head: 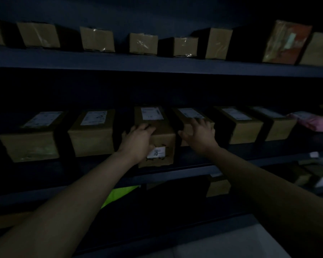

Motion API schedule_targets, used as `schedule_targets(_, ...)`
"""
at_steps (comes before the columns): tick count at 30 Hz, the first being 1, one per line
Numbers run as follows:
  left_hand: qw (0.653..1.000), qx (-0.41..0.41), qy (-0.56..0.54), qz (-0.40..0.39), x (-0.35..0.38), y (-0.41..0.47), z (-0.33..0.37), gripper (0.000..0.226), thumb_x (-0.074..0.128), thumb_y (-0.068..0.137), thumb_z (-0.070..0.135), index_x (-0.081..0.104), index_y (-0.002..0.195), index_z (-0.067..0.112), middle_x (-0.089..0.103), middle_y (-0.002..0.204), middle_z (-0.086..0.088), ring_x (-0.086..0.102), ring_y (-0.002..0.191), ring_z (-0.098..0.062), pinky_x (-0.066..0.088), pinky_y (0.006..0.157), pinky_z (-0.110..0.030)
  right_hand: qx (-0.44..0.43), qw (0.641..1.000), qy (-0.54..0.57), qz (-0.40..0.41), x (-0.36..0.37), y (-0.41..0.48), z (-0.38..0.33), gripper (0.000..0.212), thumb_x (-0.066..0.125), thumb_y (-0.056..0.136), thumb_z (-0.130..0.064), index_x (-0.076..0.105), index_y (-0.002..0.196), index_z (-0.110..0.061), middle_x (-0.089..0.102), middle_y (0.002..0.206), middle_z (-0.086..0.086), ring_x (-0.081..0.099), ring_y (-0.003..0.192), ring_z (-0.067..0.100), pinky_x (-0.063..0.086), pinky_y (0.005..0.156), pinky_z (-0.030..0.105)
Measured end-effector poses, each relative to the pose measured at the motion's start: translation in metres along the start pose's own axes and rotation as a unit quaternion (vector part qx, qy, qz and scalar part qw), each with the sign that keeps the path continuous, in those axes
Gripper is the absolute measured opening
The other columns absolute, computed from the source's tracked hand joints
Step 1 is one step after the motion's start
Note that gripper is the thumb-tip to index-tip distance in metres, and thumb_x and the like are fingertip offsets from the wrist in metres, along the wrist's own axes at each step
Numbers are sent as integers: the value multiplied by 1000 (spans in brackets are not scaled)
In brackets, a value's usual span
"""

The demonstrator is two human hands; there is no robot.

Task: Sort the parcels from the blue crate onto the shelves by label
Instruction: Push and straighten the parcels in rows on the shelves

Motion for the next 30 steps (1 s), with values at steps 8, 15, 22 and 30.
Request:
schedule_targets(8, 998, -40, -17, 54, 20, 8, 22, 53, 51, 94, 6, 40, 143, 24, 37, 149, -7, 33, 132, -30, 32, 106, -33, -48, 983, -90, -150, 9, 36, 64, 73, 46, 95, -49, 10, 154, -25, 9, 160, 8, 5, 144, 37, 17, 113, 51)
schedule_targets(15, 995, -68, -25, 74, 26, 14, 36, 51, 55, 92, 7, 44, 141, 20, 38, 149, -6, 33, 135, -27, 28, 107, -28, -128, 967, -162, -147, 28, 44, 88, 75, 46, 94, -46, 4, 152, -21, 3, 158, 11, 9, 141, 42, 13, 114, 56)
schedule_targets(22, 990, -112, 49, 66, 19, 17, 65, 53, 51, 92, 10, 40, 143, 19, 42, 143, -11, 40, 128, -30, 36, 105, -43, -156, 969, -116, -154, 15, 40, 94, 80, 53, 91, -42, 5, 153, -25, 9, 155, 11, 10, 141, 39, 9, 116, 55)
schedule_targets(30, 987, 49, 62, 139, 17, 25, 149, 38, 49, 93, 11, 51, 130, 17, 53, 125, -7, 47, 114, -25, 36, 96, -37, -175, 979, -85, -56, -47, 11, 101, 38, 54, 92, -26, 56, 127, -11, 57, 123, 15, 50, 113, 31, 43, 87, 32)
Point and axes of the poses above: each hand's wrist, its own y-axis towards the middle knuckle, its own x-axis out of the palm, z = x × y, the point moved 1 cm from there along y, towards the middle knuckle
